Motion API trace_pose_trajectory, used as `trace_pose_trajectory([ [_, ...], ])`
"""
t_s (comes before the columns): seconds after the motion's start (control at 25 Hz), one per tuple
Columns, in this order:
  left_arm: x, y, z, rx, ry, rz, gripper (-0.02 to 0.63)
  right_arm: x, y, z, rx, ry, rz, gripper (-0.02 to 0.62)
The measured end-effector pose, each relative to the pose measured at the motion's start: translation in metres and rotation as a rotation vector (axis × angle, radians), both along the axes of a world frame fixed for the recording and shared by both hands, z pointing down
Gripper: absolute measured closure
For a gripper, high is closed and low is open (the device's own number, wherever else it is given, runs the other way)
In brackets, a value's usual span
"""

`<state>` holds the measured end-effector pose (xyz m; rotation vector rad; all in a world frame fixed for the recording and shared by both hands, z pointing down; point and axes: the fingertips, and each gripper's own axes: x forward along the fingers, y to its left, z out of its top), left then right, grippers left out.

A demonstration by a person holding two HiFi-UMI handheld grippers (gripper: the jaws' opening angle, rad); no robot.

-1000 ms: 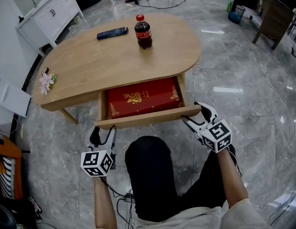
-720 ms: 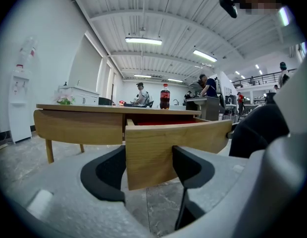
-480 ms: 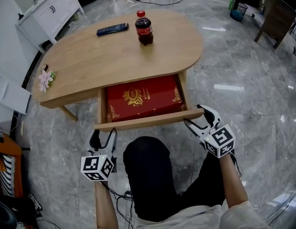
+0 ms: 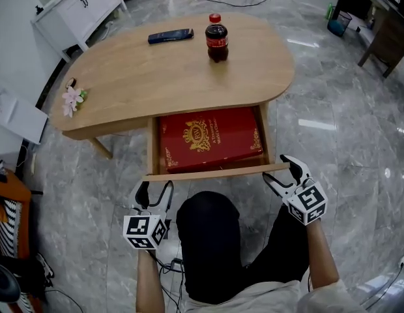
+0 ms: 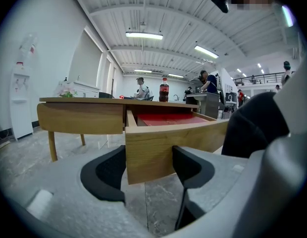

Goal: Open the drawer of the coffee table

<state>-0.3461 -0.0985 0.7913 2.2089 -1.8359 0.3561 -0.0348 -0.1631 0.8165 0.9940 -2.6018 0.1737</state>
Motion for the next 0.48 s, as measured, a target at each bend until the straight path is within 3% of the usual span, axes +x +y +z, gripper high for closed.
trace_pose_trajectory([
  [0.32, 0.000, -0.006, 0.006, -0.036, 0.002, 0.013, 0.322, -0.002, -0.005, 0.006, -0.022, 0.070, -0.082, 0.281],
  [0.48, -0.005, 0.006, 0.006, -0.081, 0.028, 0.030, 0.324, 0.009, 0.007, 0.005, -0.111, 0.084, -0.107, 0.281],
])
